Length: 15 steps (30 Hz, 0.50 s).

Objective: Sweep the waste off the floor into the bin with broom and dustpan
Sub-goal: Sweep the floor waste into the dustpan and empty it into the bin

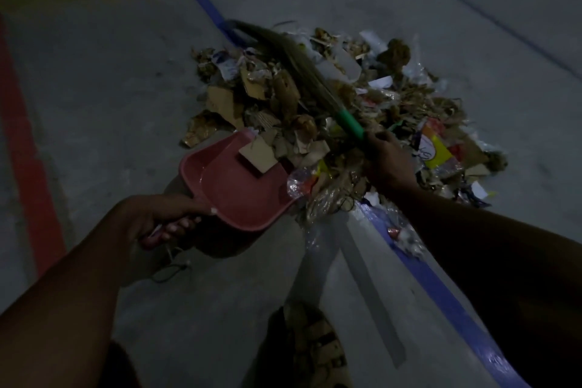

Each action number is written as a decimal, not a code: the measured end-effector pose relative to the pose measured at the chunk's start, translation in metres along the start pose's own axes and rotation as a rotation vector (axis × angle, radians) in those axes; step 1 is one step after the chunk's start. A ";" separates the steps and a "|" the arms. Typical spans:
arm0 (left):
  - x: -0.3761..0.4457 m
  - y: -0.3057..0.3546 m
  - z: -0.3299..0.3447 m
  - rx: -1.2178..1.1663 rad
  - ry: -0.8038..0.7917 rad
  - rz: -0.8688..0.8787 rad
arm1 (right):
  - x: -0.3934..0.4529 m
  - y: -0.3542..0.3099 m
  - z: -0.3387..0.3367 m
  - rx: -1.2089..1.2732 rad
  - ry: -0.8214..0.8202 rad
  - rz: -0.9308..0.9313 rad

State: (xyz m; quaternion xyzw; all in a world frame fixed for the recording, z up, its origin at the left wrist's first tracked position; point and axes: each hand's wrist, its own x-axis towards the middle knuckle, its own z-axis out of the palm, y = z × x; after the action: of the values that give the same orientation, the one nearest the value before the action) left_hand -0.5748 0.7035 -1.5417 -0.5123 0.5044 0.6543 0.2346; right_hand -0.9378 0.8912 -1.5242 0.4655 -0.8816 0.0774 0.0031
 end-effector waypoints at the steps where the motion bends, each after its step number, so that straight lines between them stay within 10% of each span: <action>1: 0.002 0.000 0.001 -0.007 -0.014 0.008 | -0.006 0.002 -0.002 -0.009 0.015 0.006; 15: -0.007 0.017 0.011 0.035 0.005 -0.032 | -0.059 -0.007 0.020 0.006 -0.102 0.100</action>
State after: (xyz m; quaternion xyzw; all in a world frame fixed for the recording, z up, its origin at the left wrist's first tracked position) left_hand -0.5908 0.7081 -1.5286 -0.5177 0.5081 0.6404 0.2525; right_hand -0.8973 0.9326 -1.5480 0.4241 -0.9026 0.0562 -0.0470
